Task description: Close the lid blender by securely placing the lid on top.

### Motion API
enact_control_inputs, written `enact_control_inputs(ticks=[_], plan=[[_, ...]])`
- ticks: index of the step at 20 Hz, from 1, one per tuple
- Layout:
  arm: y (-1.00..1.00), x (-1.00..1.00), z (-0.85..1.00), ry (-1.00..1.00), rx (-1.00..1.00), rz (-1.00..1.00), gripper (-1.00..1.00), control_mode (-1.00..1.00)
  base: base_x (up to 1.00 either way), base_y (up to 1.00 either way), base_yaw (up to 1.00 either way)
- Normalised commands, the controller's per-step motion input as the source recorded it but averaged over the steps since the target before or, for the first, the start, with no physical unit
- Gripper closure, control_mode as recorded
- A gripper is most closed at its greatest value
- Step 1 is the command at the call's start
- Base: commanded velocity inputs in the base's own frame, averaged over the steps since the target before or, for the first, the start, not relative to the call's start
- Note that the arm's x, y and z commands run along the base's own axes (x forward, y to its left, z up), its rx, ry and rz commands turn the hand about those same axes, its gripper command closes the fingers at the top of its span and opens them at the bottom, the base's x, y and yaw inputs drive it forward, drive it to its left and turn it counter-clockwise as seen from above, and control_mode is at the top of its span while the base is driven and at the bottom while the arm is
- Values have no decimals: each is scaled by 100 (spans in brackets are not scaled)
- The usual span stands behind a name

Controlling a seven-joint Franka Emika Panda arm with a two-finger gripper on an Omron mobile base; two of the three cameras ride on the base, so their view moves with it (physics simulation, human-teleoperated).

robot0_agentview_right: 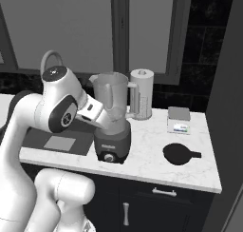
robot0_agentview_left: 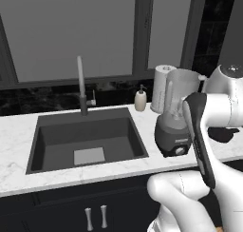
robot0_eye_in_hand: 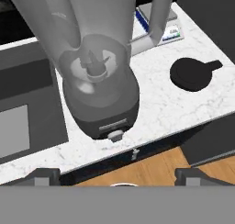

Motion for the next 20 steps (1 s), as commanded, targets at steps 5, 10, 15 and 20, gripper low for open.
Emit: enact_control_inputs(ticks=[5,10,15,20], plan=[[-53,-16,-7,-4,0,-22,-100,-100,0,0,0],[-70,-12,-7,-5,8,-15,-100,-100,0,0,0],[-70,-3,-9,-2,11,-5,-100,-100,0,0,0],[-31,0,-8,-1,10,0,-100,-100,0,0,0]])
